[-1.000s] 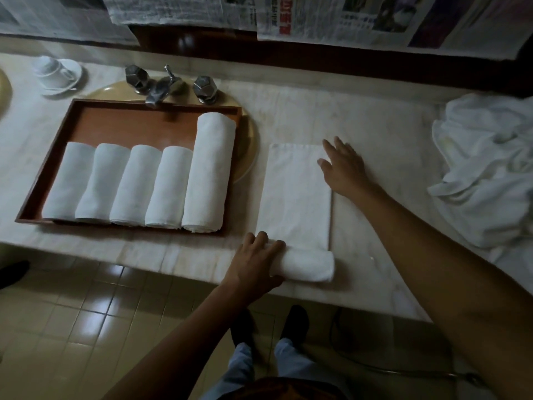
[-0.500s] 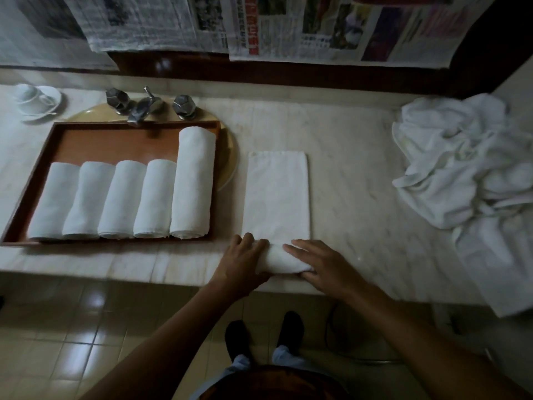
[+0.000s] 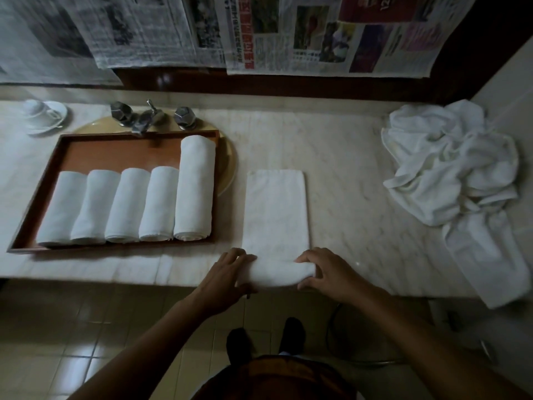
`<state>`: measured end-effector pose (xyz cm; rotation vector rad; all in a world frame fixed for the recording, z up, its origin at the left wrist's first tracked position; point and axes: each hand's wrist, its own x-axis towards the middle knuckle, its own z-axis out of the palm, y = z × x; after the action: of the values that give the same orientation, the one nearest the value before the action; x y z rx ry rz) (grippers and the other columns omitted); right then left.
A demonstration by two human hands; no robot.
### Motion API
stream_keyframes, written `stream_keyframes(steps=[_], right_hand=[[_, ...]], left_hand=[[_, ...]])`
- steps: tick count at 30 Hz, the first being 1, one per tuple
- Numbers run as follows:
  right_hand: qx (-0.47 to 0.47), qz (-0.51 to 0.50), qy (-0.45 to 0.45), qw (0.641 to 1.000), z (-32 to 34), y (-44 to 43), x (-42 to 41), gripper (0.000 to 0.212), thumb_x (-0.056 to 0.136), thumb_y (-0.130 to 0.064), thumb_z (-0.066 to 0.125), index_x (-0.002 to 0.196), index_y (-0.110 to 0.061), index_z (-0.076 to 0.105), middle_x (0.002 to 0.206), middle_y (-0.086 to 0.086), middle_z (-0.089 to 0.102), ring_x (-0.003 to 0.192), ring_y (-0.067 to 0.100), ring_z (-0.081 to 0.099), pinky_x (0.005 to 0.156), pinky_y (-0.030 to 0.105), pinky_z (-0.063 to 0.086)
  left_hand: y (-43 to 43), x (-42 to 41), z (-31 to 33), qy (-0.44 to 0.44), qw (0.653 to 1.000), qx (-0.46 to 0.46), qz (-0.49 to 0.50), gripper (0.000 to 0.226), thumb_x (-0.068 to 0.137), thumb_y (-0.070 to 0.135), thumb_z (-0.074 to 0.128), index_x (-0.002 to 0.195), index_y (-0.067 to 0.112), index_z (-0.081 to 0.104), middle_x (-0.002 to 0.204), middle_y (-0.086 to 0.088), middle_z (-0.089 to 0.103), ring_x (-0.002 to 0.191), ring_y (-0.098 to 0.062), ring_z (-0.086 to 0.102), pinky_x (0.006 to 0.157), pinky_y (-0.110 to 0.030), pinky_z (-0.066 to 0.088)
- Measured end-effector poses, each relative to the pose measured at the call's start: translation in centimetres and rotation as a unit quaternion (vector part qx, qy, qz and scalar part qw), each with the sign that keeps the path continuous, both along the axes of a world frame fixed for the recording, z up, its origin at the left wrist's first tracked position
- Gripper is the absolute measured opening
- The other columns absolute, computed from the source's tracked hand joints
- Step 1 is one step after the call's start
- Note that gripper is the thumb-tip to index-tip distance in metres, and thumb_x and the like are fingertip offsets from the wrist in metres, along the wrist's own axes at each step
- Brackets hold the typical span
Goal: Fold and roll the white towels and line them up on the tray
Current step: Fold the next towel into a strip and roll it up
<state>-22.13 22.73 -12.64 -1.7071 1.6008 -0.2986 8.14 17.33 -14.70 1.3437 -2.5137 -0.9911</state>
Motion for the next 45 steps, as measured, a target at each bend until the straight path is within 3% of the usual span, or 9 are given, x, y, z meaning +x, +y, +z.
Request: stream_keyframes(steps=[7,11,15,18,21,25,31,35,45], right_hand=[[-0.012,-0.035,0.021,0.999,0.5,-1.0,-0.2,0.041,0.097,-0.043,0.067,0.134,-0.026,0.066,0.113,-0.013,0.056,0.095,0.004,0.049,0.092,0.03,0.044],[-0.086,-0.059,0.094,0.99,1.6,-0.5,1.9,0.043,0.102,-0.032,0.056,0.144,-0.022,0.057,0.14,-0.001,0.054,0.125,0.02,0.047,0.106,0.04,0.043],[-0.149,0.012,0.172,0.974,1.9,2.0,5.9,0.058,0.1,-0.019,0.055,0.155,-0.026,0.04,0.162,0.005,0.035,0.151,0.031,0.026,0.12,0.055,0.03],[-0.117,0.031,0.203,0.972,0.3,2.7,7.1,0.081,0.098,-0.007,0.049,0.163,-0.033,0.008,0.172,0.0,-0.003,0.157,0.029,-0.015,0.126,0.056,0.0],[-0.133,0.033,0.214,0.967,-0.6,1.9,6.6,0.091,0.096,-0.002,0.05,0.164,-0.031,-0.003,0.172,-0.001,-0.015,0.154,0.026,-0.027,0.123,0.053,-0.012],[-0.137,0.05,0.229,0.962,-1.1,-0.1,5.8,0.086,0.097,-0.016,0.051,0.164,-0.029,-0.001,0.172,0.0,-0.009,0.157,0.029,-0.018,0.126,0.055,-0.003],[-0.106,0.06,0.258,0.958,-0.2,-3.5,5.1,0.093,0.092,-0.018,0.057,0.164,-0.025,-0.001,0.172,0.004,0.004,0.158,0.03,0.003,0.126,0.055,0.012],[-0.091,0.085,0.265,0.956,0.9,-5.4,4.6,0.092,0.088,-0.017,0.063,0.163,-0.021,0.011,0.165,0.006,0.026,0.147,0.029,0.029,0.119,0.048,0.029],[-0.013,0.122,0.201,0.972,2.8,-1.2,4.2,0.062,0.092,-0.032,0.069,0.144,-0.024,0.035,0.141,0.003,0.051,0.123,0.024,0.048,0.103,0.042,0.042]], left_hand=[[-2.2,-0.6,1.3,0.032,0.991,0.118,0.055,0.06,0.089,0.056,0.072,0.141,0.029,0.058,0.127,0.01,0.054,0.113,-0.01,0.054,0.091,-0.027,0.045],[-3.4,-1.3,1.9,0.056,0.982,0.151,0.098,0.056,0.082,0.065,0.069,0.122,0.026,0.068,0.115,0.007,0.064,0.098,-0.008,0.061,0.081,-0.03,0.046],[-4.0,-1.7,1.8,0.01,0.985,0.136,0.102,0.06,0.087,0.065,0.063,0.13,0.023,0.066,0.127,0.001,0.058,0.109,-0.016,0.059,0.083,-0.028,0.046],[-2.9,-2.5,2.1,-0.004,0.988,0.068,0.136,0.066,0.091,0.063,0.06,0.142,0.021,0.055,0.138,-0.004,0.049,0.121,-0.02,0.051,0.097,-0.036,0.047],[-0.4,-3.3,2.2,-0.055,0.986,-0.121,0.102,0.072,0.096,0.055,0.058,0.156,0.021,0.038,0.155,-0.008,0.039,0.14,-0.027,0.038,0.114,-0.046,0.039],[1.1,-3.8,0.4,-0.13,0.968,-0.214,-0.012,0.092,0.088,0.044,0.069,0.162,0.017,0.023,0.168,-0.013,0.026,0.154,-0.036,0.025,0.119,-0.06,0.034],[-3.6,-4.3,0.0,-0.135,0.982,-0.128,-0.017,0.095,0.091,0.022,0.07,0.165,0.021,0.011,0.172,-0.008,0.014,0.158,-0.034,0.014,0.123,-0.054,0.028],[-5.9,-4.6,0.5,-0.108,0.991,-0.071,-0.029,0.085,0.092,0.026,0.07,0.162,0.019,0.022,0.164,-0.004,0.028,0.148,-0.03,0.032,0.117,-0.044,0.04],[-0.9,-2.1,1.4,-0.091,0.993,-0.035,-0.067,0.076,0.091,0.044,0.069,0.154,0.023,0.03,0.155,0.003,0.043,0.134,-0.019,0.044,0.109,-0.038,0.042]])
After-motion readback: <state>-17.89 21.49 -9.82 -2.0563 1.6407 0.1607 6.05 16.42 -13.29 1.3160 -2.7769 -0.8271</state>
